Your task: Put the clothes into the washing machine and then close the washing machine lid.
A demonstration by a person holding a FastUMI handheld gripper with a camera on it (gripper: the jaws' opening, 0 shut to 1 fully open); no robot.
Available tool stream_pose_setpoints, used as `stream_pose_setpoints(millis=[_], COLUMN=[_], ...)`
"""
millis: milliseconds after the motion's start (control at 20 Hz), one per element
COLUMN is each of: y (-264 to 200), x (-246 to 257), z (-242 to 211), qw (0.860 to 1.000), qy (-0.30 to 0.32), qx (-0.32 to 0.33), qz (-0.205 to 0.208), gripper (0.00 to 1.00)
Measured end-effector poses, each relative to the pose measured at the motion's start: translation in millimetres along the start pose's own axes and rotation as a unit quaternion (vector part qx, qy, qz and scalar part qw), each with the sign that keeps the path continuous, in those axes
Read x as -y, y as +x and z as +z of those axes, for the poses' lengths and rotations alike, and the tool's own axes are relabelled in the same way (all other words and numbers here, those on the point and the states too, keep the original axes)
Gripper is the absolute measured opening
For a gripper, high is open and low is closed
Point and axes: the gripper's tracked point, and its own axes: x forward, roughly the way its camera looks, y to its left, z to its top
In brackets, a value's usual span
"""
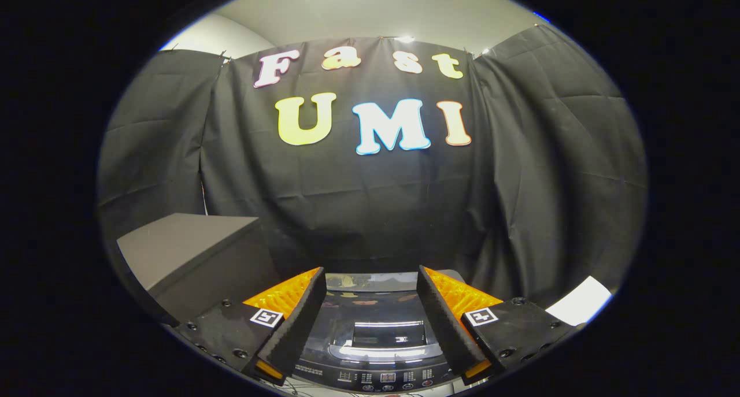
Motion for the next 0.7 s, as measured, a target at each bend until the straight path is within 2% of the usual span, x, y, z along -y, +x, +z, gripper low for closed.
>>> stream_pose_setpoints(millis=[450, 700], y=[-100, -150], x=[-15, -24], z=[55, 67], qw=[0.998, 0.996], qy=[-0.005, -0.013], qx=[0.059, 0.081], qz=[-0.021, -0.029], gripper=[0.98, 0.98])
